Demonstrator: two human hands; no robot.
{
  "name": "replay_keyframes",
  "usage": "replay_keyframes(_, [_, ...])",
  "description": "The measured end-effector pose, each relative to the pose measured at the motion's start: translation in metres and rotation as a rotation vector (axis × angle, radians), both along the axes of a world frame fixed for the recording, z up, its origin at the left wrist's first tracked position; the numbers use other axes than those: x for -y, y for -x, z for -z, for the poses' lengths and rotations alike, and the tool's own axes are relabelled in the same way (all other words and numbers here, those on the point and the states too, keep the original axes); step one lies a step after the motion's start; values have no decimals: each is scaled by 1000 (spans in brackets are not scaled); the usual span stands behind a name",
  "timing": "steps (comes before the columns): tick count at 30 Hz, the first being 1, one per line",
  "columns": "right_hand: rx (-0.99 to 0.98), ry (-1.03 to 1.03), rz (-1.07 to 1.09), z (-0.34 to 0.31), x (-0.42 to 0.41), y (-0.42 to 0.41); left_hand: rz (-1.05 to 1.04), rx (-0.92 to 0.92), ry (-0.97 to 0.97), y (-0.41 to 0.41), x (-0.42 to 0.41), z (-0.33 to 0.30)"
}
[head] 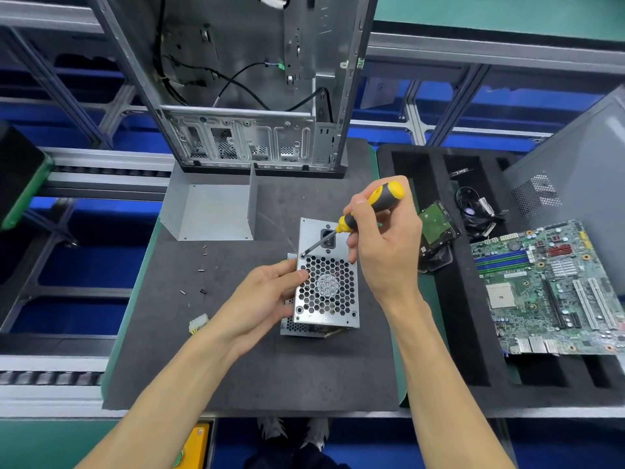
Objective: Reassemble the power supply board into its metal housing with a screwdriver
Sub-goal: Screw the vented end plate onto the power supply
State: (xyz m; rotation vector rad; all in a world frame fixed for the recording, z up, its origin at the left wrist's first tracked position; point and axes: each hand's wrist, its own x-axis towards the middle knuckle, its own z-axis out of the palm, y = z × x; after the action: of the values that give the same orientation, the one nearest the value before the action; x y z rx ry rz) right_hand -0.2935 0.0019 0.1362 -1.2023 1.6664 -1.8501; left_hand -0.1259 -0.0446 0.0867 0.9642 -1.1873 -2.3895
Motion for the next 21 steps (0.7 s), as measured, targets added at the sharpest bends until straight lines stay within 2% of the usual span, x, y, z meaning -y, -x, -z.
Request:
replay_keyframes(11, [-256,-12,-152,-11,6,-12,-5,-5,-13,0,0,-5])
replay_keyframes(15, [26,49,-371,-15,15,-26,-29,6,-25,1,-2,-9])
replay_keyframes(21, [233,35,-490,-17,20,-34,-53,27,-37,0,-3,-13])
